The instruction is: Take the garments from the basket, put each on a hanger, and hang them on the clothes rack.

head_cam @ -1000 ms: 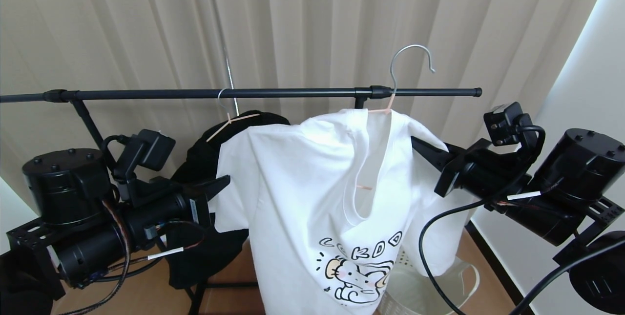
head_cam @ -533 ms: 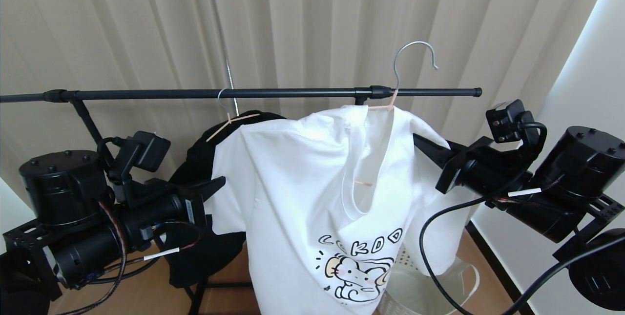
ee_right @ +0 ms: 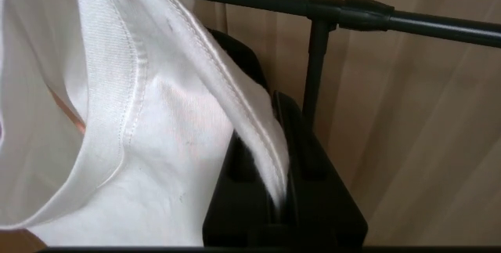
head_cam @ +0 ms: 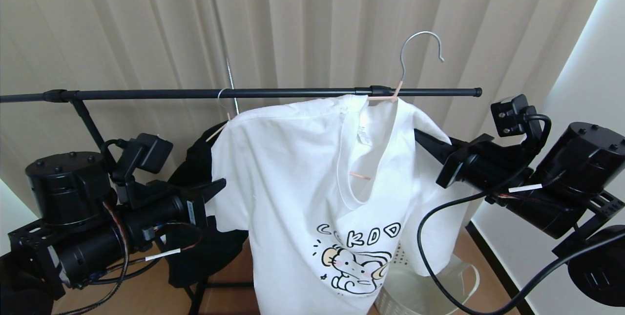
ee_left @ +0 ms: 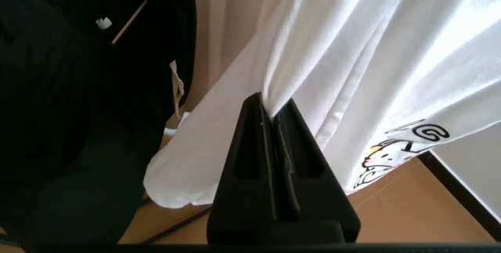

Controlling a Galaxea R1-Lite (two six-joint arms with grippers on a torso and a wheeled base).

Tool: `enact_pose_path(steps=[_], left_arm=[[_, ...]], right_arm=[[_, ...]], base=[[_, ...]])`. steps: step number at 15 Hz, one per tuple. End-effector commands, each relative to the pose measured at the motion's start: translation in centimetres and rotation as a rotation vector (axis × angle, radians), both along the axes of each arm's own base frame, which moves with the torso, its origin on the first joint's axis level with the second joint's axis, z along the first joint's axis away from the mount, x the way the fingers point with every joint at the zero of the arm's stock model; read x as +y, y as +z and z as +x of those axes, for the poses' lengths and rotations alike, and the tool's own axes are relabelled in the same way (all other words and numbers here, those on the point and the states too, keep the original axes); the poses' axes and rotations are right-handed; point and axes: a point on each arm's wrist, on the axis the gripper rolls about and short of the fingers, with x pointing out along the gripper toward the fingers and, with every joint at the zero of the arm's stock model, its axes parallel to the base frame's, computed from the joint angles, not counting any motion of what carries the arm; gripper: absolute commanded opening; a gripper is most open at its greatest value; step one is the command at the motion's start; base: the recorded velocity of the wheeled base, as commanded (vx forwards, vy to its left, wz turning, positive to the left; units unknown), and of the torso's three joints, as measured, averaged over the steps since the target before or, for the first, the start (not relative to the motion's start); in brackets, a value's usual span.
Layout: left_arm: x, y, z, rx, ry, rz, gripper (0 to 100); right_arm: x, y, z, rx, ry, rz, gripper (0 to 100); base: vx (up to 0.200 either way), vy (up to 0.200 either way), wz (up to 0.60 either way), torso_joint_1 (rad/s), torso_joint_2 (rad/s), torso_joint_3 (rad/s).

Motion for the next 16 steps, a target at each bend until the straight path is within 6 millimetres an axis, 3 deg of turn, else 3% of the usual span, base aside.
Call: enact_pose_path(steps=[1, 16], left_arm=[[0.00, -0.22, 0.00, 0.009, 0.000, 0.002, 0], [0.02, -0.55, -0.08, 0.022, -0.002, 0.007, 0]], right_arm=[[-0.01, 0.21, 0.09, -0.003, 0.000, 0.012, 0], [-0.19, 0.41, 0.37, -0.007, -0.007, 0.021, 0]], base=[[0.000, 0.000, 0.00, 0.000, 0.00, 0.000], [0.000, 0.000, 0.00, 0.000, 0.00, 0.000]])
